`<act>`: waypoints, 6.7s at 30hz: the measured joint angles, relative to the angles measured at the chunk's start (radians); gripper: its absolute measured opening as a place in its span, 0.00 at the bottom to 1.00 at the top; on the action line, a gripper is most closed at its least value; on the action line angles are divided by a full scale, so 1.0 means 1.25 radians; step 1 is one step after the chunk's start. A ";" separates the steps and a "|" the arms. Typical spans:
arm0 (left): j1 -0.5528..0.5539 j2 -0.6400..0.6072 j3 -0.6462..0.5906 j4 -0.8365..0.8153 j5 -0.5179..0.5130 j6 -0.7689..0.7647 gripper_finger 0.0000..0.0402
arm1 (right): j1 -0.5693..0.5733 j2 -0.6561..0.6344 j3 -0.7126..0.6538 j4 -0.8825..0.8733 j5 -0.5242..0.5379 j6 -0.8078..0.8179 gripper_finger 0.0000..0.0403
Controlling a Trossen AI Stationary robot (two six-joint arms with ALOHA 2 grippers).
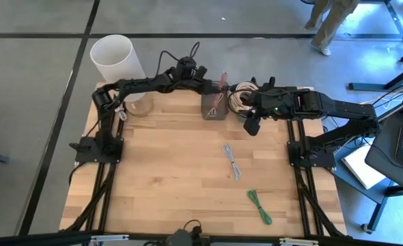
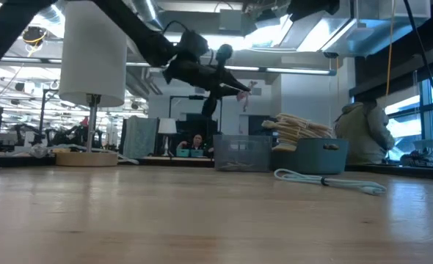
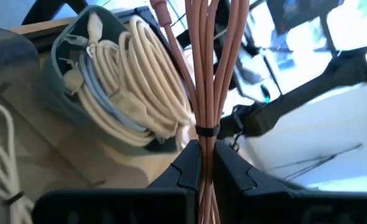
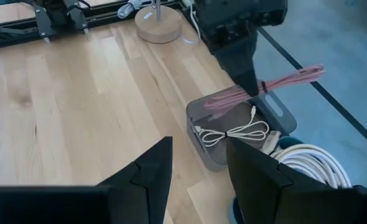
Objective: Pick & Place USB Port
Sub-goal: Put the pink charger cable into the black transparent bin, then put the green charger cable into the black transparent bin
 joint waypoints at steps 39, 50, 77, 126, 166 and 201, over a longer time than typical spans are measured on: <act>-0.029 0.092 0.002 -0.278 -0.258 0.014 0.03 | 0.000 0.000 0.000 0.001 -0.079 0.008 0.39; -0.026 0.095 0.001 -0.234 -0.248 0.032 0.06 | 0.000 0.000 0.000 0.008 -0.090 -0.003 0.39; -0.027 0.002 0.077 -0.002 -0.103 0.068 0.43 | 0.000 0.000 0.000 0.004 -0.107 -0.009 0.39; -0.469 -0.392 0.286 -1.057 -0.785 0.559 0.42 | 0.530 0.006 -0.647 0.427 -0.355 0.997 0.39; -0.418 -0.392 0.286 -1.056 -0.773 0.559 0.42 | 0.707 0.274 -0.649 0.665 -0.423 1.189 0.09; -0.418 -0.392 0.286 -1.050 -0.758 0.549 0.42 | 0.541 0.115 -0.156 -0.066 0.167 0.850 0.00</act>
